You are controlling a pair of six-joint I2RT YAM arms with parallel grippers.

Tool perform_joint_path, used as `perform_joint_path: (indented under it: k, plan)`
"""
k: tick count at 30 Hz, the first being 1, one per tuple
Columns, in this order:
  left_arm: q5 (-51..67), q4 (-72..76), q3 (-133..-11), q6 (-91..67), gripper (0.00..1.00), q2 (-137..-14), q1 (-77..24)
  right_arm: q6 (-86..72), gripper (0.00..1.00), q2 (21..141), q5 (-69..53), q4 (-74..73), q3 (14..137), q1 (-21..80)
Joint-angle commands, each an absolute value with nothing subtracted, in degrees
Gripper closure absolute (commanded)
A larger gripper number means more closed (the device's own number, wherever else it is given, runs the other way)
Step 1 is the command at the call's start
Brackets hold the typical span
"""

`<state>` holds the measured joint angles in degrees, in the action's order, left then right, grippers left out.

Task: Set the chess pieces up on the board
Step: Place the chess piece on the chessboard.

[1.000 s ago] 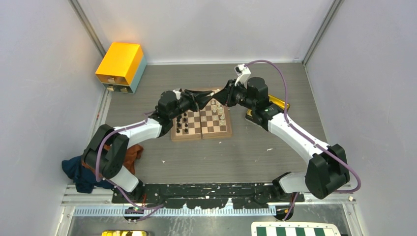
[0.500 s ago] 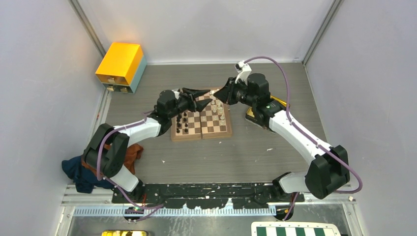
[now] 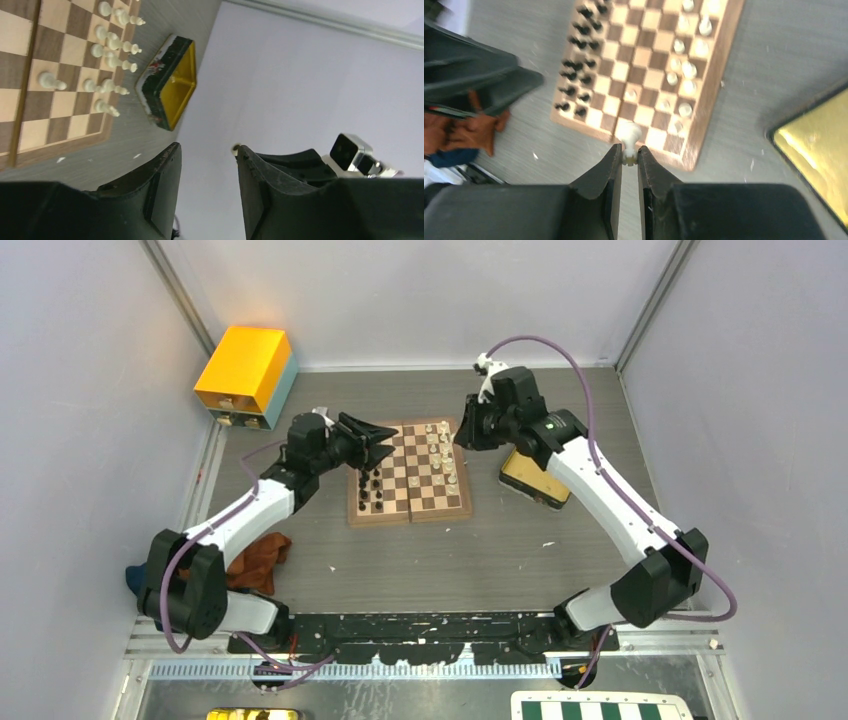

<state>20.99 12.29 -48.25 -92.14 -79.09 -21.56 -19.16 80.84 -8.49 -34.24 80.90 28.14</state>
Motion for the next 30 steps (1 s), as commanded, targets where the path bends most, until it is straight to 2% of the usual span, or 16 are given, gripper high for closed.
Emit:
perform_joint_path:
  k: [1, 13, 30]
  plan:
    - [19.8, -0.3, -52.7, -79.1, 0.54, -74.9, -21.2, -17.8, 0.99, 83.2, -3.0, -48.3, 84.0, 31.1]
    - [16.8, -12.0, -56.1, -68.7, 0.54, -71.1, -21.2, -21.2, 0.99, 85.2, 3.7, -53.5, 80.2, 37.0]
    - [15.2, -17.0, -56.9, -63.4, 0.54, -68.8, -21.2, -22.4, 0.99, 95.9, 3.0, -52.8, 80.8, 37.6]
